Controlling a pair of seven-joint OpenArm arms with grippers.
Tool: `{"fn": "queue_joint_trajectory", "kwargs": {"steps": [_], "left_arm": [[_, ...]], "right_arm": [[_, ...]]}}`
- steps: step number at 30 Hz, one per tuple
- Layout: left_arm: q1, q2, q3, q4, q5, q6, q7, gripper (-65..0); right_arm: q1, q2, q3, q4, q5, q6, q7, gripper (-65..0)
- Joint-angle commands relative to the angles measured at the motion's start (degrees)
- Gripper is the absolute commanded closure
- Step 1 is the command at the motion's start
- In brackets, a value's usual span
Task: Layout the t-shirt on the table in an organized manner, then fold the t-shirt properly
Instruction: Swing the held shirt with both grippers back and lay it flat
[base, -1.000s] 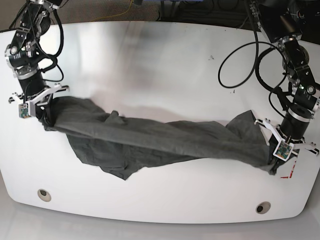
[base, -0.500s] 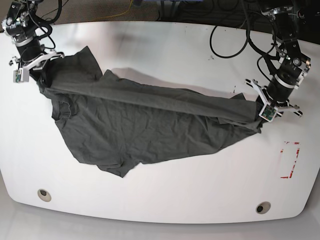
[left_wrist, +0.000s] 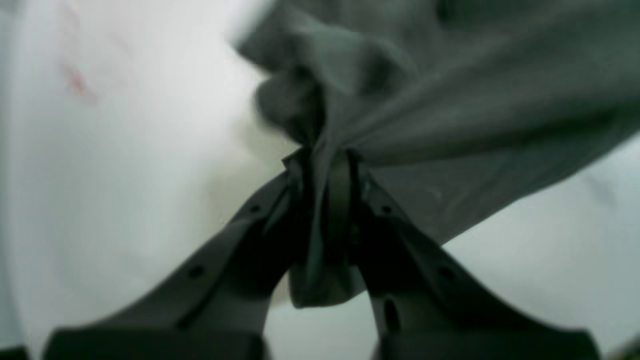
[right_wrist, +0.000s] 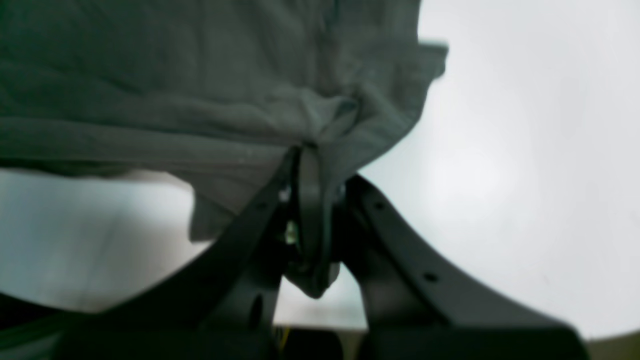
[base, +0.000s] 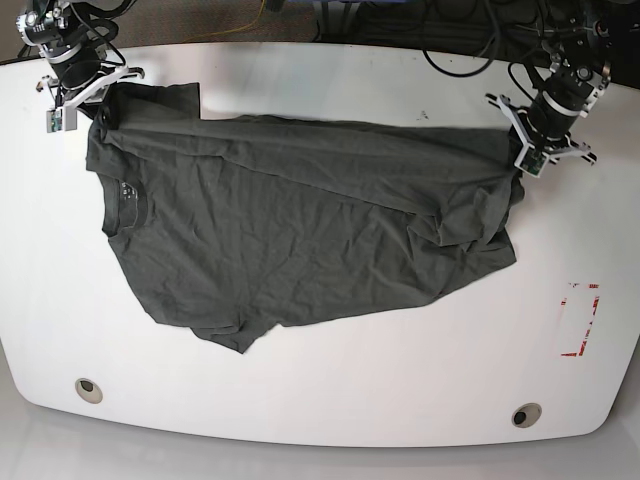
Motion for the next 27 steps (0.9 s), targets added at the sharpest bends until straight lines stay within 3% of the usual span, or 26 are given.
{"fn": "queue_joint_trajectory", "kwargs": {"steps": [1,9,18,27], "left_arm": [[2.0,-0.8,-0.5,1.2,-0.8,0.6,-1.8,-2.6],[4.5,-0.6,-4.8,0.9,-0.8,0.6,-1.7,-2.6],[4.6,-0.6,-9.1,0.8,-0.4,0.6,-1.6,-3.0],[5.9,-1.1,-14.0,0.8,-0.3,0.6,1.3,-3.1]], "right_arm": [[0.5,1.1,0.4,1.0,0.8,0.0,-0.6,0.0],[2.1,3.9,-1.9,0.9,0.8,-0.1,-9.2,0.0],[2.3,4.0,-6.7,0.8,0.7,-0.2,-9.4,0.0],[2.0,7.0,-10.6,0.7,0.6,-0.3,-9.4,0.0]]}}
